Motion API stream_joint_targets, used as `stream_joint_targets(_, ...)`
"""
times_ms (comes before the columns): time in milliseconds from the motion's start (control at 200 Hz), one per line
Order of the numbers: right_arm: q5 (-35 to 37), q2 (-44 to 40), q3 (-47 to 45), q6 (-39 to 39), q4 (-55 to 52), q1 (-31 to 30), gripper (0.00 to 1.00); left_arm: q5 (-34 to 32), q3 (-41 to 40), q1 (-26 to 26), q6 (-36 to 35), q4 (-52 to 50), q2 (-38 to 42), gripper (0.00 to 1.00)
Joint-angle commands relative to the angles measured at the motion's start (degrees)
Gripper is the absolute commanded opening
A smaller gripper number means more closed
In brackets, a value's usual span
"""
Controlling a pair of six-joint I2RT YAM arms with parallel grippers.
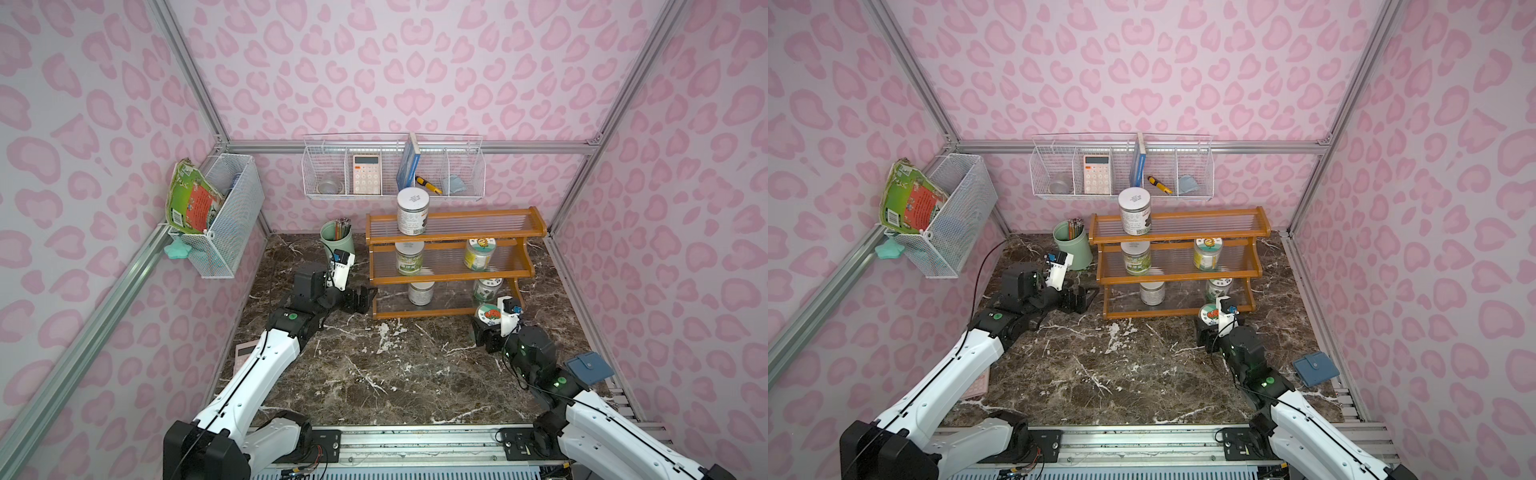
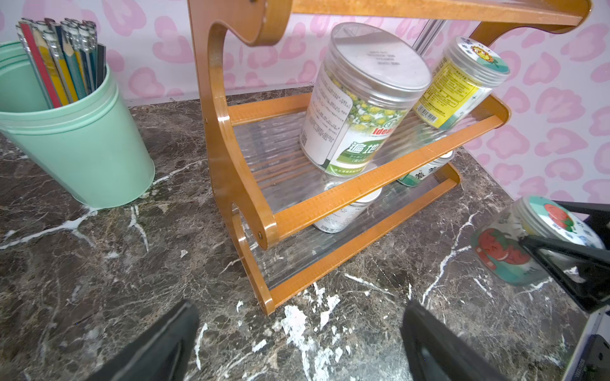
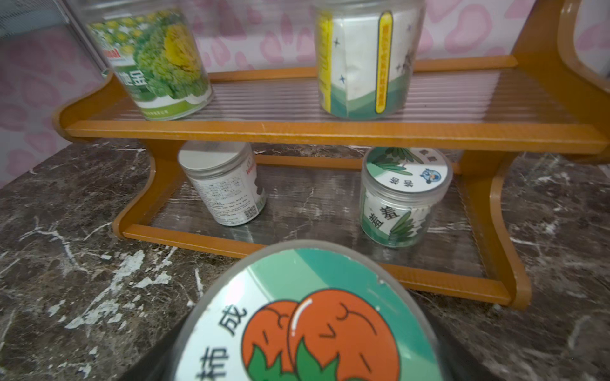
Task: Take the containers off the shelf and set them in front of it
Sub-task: Place the container at the center of the board.
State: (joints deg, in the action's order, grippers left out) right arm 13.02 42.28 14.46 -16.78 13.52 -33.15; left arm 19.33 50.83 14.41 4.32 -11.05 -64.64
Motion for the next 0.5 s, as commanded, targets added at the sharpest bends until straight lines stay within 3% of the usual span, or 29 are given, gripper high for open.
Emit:
stream_joint_targets(0,6.98,1.52,-1.94,-4.06,7.00,-0.09,0.59,-0.17,0.19,0.05,-0.28,-0.20,-0.39,0.99)
stream_joint_targets(275,18.63,1.01,-7.26,-9.09,8.50,0.00,0.58,-0.61,-0.05,0.18,-0.10,0.06,-0.91,1.00)
stream_joint_targets(495,20.29,5.53,-7.51,-9.94,11.46,1.78,0.60,-1.08,-0.29,0.53,0.02,0.22,-1.10,0.99)
